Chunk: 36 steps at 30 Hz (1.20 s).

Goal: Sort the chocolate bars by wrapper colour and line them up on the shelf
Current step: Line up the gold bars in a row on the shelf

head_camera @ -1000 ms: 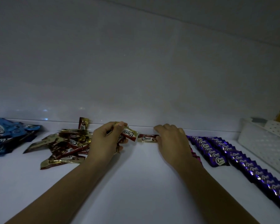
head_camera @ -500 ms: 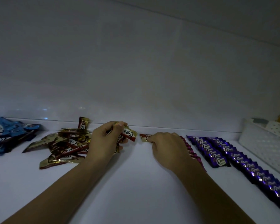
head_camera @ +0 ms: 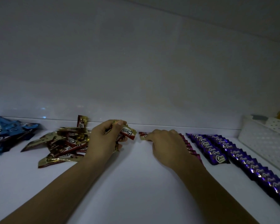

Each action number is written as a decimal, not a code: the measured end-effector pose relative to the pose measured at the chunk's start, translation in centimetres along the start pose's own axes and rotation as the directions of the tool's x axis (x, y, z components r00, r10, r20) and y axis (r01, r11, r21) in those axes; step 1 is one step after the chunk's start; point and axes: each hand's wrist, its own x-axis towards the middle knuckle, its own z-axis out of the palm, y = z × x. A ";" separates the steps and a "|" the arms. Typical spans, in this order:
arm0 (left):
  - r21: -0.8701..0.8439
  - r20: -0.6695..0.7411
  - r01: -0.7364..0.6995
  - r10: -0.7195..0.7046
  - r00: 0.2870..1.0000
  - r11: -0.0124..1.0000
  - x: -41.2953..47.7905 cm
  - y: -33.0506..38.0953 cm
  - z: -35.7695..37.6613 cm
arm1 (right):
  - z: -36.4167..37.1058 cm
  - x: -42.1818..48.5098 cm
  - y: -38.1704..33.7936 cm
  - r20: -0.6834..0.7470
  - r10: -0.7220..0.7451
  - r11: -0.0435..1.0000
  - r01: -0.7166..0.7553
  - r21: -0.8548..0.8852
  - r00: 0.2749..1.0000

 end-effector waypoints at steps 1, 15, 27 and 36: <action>0.001 0.001 0.000 0.000 1.000 1.000 -0.1 0.0 0.0 | -0.2 0.0 -0.1 -0.027 0.004 1.000 -0.004 -0.009 1.000; 0.065 0.119 -0.032 0.024 0.993 0.997 -0.5 0.3 0.0 | -3.7 0.5 -2.4 0.194 0.300 -0.012 -0.200 0.980 0.934; 0.205 0.176 -0.154 0.119 0.977 0.966 -0.7 0.1 0.4 | -3.8 0.8 -1.8 -0.017 0.538 0.219 -0.120 0.968 0.843; 0.262 0.161 -0.149 0.109 0.981 0.954 -0.6 0.1 0.4 | -2.4 0.1 0.2 -0.094 0.273 0.880 -0.209 0.426 0.958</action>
